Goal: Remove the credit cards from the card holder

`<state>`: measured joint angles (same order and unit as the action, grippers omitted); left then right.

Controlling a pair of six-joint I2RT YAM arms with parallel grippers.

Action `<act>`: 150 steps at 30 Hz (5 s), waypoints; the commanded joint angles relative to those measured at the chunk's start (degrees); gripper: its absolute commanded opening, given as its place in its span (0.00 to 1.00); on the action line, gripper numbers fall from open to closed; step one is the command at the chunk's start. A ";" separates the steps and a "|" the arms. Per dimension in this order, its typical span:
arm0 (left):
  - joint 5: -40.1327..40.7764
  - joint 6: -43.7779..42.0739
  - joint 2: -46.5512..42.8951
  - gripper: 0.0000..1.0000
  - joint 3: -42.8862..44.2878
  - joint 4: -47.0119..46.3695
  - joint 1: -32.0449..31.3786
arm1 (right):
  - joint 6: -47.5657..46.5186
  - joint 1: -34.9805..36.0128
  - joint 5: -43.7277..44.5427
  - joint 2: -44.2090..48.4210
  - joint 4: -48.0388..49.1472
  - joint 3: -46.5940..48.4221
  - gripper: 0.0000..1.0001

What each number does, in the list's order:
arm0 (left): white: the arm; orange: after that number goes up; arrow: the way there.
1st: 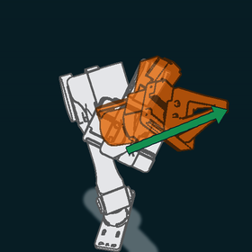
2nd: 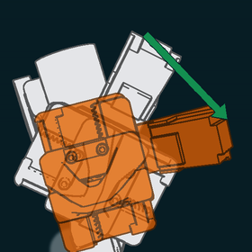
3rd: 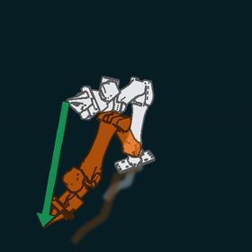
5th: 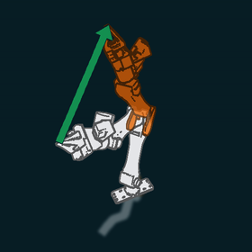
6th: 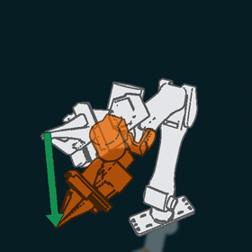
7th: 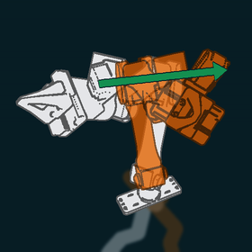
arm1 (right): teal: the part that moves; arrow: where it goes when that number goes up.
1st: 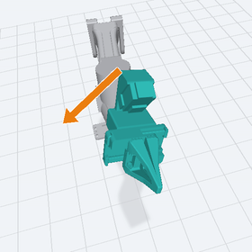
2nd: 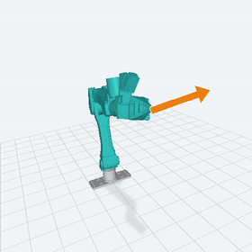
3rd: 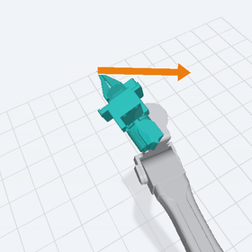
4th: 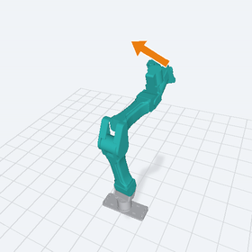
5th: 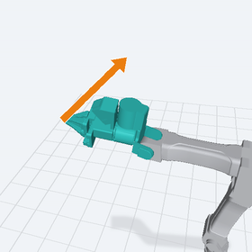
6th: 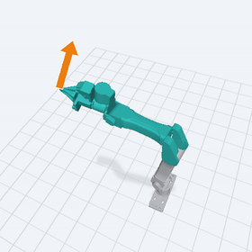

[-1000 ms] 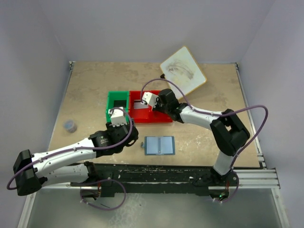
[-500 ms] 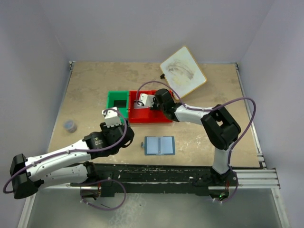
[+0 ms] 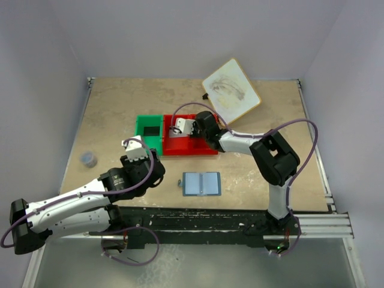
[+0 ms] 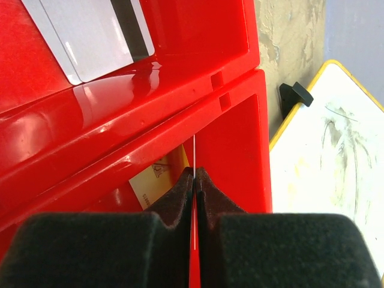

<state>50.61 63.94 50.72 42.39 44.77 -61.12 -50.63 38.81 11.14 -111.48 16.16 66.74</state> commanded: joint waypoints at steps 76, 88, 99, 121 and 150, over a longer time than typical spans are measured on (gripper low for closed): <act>-21.02 -3.55 21.04 0.73 -1.79 -21.68 0.46 | 108.91 -1.87 -19.09 55.97 3.56 -52.51 0.87; -17.92 -2.38 19.25 0.73 -2.04 -19.91 0.45 | 108.38 -1.85 -20.31 48.21 6.66 -51.94 0.71; -9.88 0.85 8.76 0.74 -3.85 -16.36 0.45 | 108.50 -1.88 -22.94 43.37 9.72 -51.71 0.62; 0.21 -17.07 4.64 0.79 12.66 -6.65 22.66 | 79.74 -2.31 25.33 57.09 -24.60 -20.80 0.96; 27.99 -14.75 11.42 0.80 44.15 21.13 24.89 | 55.99 -17.37 9.41 61.57 -27.87 8.07 1.00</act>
<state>75.22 51.53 64.12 84.31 65.28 -36.49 6.79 21.37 21.67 -49.12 -10.94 72.25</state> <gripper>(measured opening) 0.794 0.997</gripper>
